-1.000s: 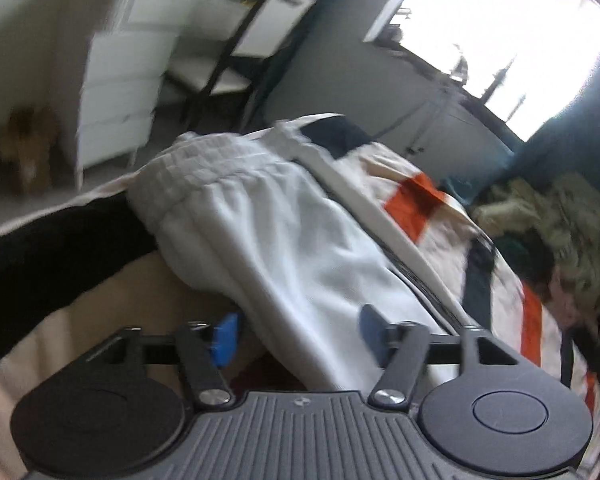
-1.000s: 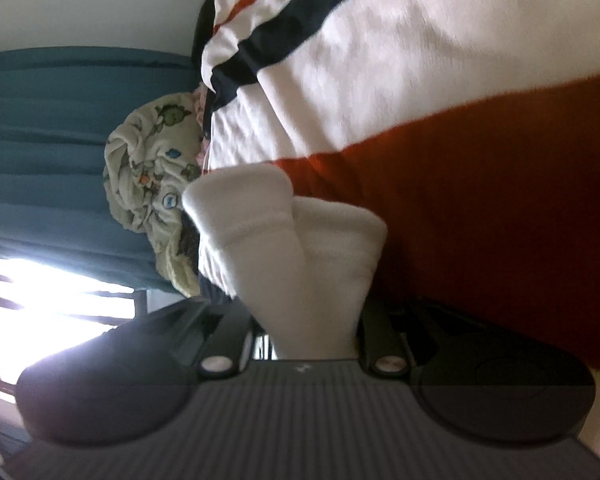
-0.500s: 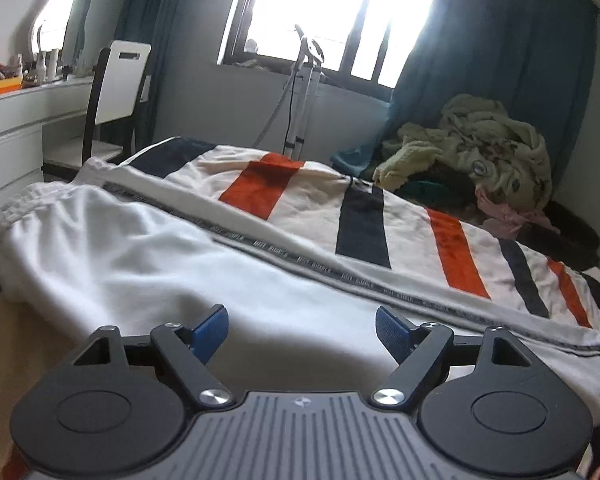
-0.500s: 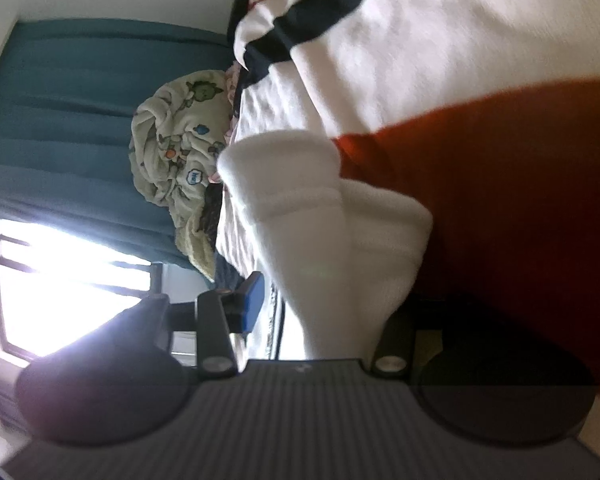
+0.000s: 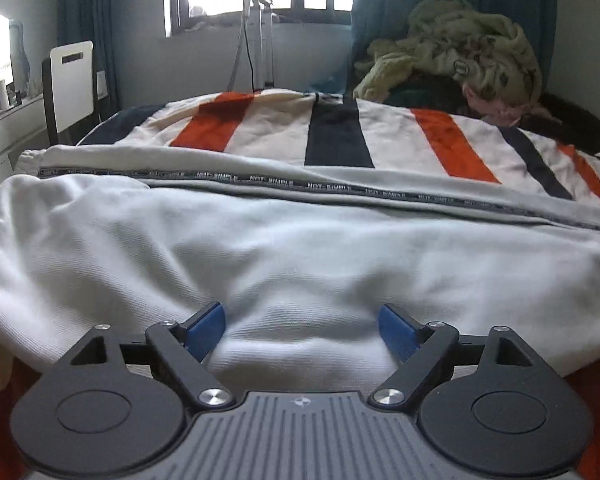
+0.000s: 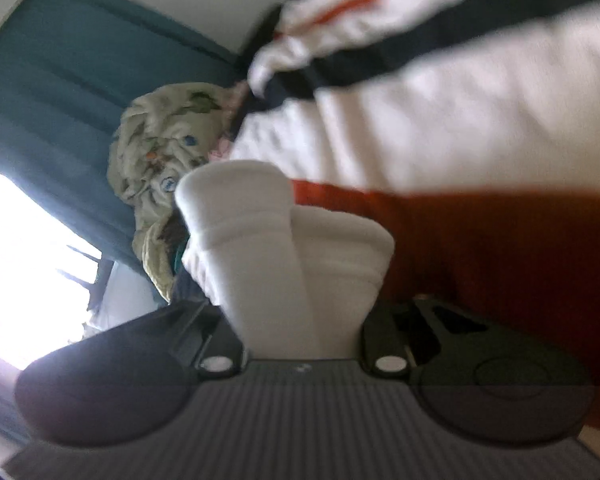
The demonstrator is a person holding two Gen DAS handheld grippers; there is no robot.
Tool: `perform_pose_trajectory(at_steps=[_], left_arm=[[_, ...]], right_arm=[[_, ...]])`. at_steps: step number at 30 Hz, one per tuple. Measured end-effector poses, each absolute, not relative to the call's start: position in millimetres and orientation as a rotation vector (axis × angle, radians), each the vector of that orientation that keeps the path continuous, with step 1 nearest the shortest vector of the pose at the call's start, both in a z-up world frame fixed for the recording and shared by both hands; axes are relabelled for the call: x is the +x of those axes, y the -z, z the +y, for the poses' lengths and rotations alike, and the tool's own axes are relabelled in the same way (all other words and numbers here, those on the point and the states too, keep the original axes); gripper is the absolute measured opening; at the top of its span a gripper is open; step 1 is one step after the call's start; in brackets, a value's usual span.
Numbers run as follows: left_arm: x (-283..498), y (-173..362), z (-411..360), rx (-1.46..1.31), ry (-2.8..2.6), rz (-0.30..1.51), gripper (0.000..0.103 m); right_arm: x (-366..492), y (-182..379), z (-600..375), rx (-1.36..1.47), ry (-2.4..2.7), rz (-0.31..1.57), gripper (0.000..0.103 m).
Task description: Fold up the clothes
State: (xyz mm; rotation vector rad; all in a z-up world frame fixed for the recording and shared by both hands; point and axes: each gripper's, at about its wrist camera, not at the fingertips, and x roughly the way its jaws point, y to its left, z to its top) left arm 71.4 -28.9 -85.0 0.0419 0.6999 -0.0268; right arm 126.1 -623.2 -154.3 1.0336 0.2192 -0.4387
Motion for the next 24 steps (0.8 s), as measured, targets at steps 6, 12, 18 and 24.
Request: perform_pose_trajectory(at_steps=[6,12,18,24], left_arm=[[68,78,-18,-0.002,0.036,0.704,0.086],[66,69,-8,-0.026,0.016,0.707,0.087],[65,58,19,-0.156,-0.005,0.679,0.087],[67,48,44,-0.291,-0.009,0.631,0.086]], right_arm=[[138,72,-566,0.669,0.376,0.171,0.015],[155,9,-487,0.399,0.282,0.146,0.015],[161,-13,-383,0.142,0.174,0.109,0.015],[166,14,-284,-0.022,0.031,0.157,0.016]])
